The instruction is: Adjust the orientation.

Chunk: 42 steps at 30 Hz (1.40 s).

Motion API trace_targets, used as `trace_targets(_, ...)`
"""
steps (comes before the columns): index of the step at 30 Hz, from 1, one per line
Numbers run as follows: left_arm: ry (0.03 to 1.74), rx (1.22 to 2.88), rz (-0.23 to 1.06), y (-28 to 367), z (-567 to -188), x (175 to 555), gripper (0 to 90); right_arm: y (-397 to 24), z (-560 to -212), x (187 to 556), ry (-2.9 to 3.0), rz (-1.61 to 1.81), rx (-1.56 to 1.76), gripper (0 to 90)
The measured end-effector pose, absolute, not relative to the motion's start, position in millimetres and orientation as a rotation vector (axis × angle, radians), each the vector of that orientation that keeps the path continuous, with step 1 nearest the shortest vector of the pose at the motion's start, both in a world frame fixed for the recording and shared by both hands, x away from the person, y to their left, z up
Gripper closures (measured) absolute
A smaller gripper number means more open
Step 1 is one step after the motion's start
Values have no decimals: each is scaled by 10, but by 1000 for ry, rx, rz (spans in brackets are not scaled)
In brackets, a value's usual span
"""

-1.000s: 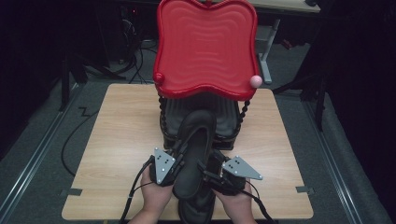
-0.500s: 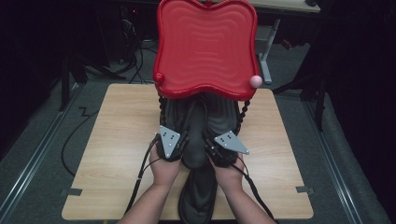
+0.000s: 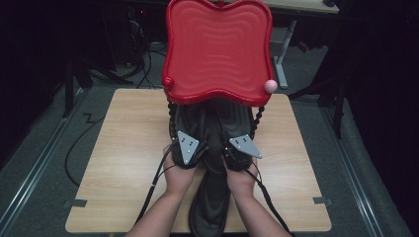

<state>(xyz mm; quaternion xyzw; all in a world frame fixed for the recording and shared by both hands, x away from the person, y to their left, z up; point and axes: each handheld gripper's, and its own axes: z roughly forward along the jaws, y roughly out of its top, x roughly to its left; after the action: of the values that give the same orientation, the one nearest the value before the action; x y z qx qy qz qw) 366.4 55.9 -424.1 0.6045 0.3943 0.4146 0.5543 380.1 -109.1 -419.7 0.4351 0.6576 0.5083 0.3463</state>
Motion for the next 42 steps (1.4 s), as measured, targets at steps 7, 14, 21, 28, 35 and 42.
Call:
trace_targets(7,944,1445,956,560,-4354,3374,490,-1097,-4213,3808,1676,1304,1138,845)
trace_targets(14,986,1476,935,685,-4332,3526,703,-1037,-4212,3835,1676,1322,1114,830)
trace_targets(21,1005,1468,990,725,-4263,3660,744,-984,-4117,3954,1686,1377,1050,638)
trace_targets(28,1010,1460,998,715,-4270,3657,745,-1290,-4240,3384,1783,1442,975,674)
trace_targets(35,1015,1456,997,715,-4269,3653,744,-1307,-4540,2997,1935,1358,910,900)
trace_targets(42,1013,1445,994,734,-4268,3669,744,-1139,-4661,3100,2028,1278,852,900)
